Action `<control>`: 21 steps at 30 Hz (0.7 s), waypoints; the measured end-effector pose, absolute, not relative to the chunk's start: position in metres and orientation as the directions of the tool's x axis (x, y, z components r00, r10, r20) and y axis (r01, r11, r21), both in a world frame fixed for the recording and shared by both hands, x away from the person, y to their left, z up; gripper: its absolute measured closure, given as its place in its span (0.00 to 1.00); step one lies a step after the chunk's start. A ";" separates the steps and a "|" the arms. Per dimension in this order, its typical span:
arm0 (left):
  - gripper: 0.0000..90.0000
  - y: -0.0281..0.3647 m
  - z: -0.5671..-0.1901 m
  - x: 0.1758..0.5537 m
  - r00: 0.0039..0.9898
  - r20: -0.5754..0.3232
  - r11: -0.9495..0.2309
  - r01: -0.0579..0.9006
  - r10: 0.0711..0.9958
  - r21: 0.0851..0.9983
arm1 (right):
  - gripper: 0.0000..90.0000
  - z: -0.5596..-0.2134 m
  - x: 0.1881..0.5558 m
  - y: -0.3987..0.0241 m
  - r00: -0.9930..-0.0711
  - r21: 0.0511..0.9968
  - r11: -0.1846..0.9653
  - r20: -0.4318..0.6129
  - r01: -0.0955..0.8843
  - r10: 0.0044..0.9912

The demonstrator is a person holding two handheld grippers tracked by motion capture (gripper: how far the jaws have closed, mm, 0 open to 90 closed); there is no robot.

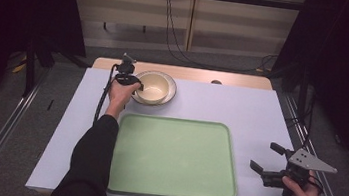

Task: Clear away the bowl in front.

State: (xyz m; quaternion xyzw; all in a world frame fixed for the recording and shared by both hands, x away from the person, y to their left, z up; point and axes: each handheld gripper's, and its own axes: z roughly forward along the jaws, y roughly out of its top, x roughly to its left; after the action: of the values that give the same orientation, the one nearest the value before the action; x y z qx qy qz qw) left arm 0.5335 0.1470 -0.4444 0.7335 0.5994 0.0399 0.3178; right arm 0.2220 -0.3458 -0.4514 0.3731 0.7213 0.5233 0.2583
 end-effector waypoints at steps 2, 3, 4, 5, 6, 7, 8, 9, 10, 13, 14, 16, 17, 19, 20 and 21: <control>0.93 0.147 -0.445 0.534 0.281 -0.326 -0.080 0.853 0.903 0.516 | 0.01 -0.451 0.222 -0.346 -0.587 0.947 0.175 0.018 0.271 0.809; 0.93 0.147 -0.445 0.533 0.271 -0.331 -0.067 0.854 0.904 0.517 | 0.01 -0.451 0.222 -0.346 -0.587 0.947 0.175 0.018 0.271 0.809; 0.93 0.148 -0.445 0.533 0.276 -0.333 -0.071 0.855 0.902 0.514 | 0.01 -0.451 0.222 -0.346 -0.588 0.947 0.174 0.019 0.271 0.809; 0.93 0.147 -0.445 0.533 0.275 -0.335 -0.068 0.853 0.901 0.518 | 0.01 -0.451 0.222 -0.346 -0.587 0.947 0.174 0.019 0.271 0.810; 0.93 0.147 -0.445 0.533 0.269 -0.339 -0.061 0.855 0.901 0.516 | 0.01 -0.451 0.222 -0.346 -0.586 0.947 0.170 0.022 0.271 0.810; 0.93 0.147 -0.444 0.533 0.258 -0.337 -0.054 0.858 0.905 0.511 | 0.01 -0.451 0.222 -0.346 -0.586 0.947 0.171 0.022 0.271 0.810; 0.93 0.147 -0.444 0.533 0.258 -0.337 -0.054 0.858 0.905 0.511 | 0.01 -0.451 0.222 -0.346 -0.584 0.948 0.170 0.021 0.270 0.811; 0.93 0.147 -0.445 0.532 0.259 -0.334 -0.053 0.854 0.906 0.518 | 0.01 -0.451 0.222 -0.346 -0.584 0.948 0.170 0.021 0.270 0.811; 0.93 0.147 -0.445 0.533 0.262 -0.339 -0.053 0.854 0.904 0.518 | 0.01 -0.451 0.222 -0.347 -0.584 0.949 0.171 0.017 0.265 0.812; 0.93 0.148 -0.444 0.532 0.267 -0.343 -0.053 0.851 0.901 0.523 | 0.01 -0.451 0.221 -0.347 -0.583 0.950 0.166 0.022 0.266 0.812; 0.93 0.149 -0.443 0.532 0.269 -0.348 -0.054 0.852 0.898 0.520 | 0.01 -0.451 0.222 -0.347 -0.583 0.950 0.168 0.018 0.263 0.812; 0.93 0.148 -0.442 0.531 0.274 -0.344 -0.060 0.851 0.898 0.522 | 0.01 -0.451 0.222 -0.347 -0.582 0.950 0.167 0.019 0.264 0.813; 0.93 0.146 -0.440 0.530 0.278 -0.338 -0.063 0.846 0.899 0.530 | 0.01 -0.451 0.222 -0.347 -0.584 0.950 0.167 0.020 0.264 0.812; 0.93 0.147 -0.439 0.530 0.279 -0.350 -0.060 0.849 0.894 0.525 | 0.01 -0.451 0.222 -0.347 -0.584 0.950 0.166 0.019 0.263 0.812; 0.93 0.146 -0.438 0.529 0.276 -0.356 -0.052 0.848 0.893 0.527 | 0.01 -0.451 0.222 -0.347 -0.585 0.951 0.164 0.022 0.263 0.811; 0.93 0.147 -0.437 0.529 0.282 -0.350 -0.058 0.844 0.893 0.533 | 0.01 -0.451 0.222 -0.347 -0.585 0.951 0.164 0.022 0.263 0.811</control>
State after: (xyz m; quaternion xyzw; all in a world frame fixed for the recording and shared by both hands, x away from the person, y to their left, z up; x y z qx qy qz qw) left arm 0.5290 0.1473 -0.4370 0.7263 0.5981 0.0361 0.3369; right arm 0.2217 -0.3465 -0.4513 0.3745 0.7172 0.5272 0.2596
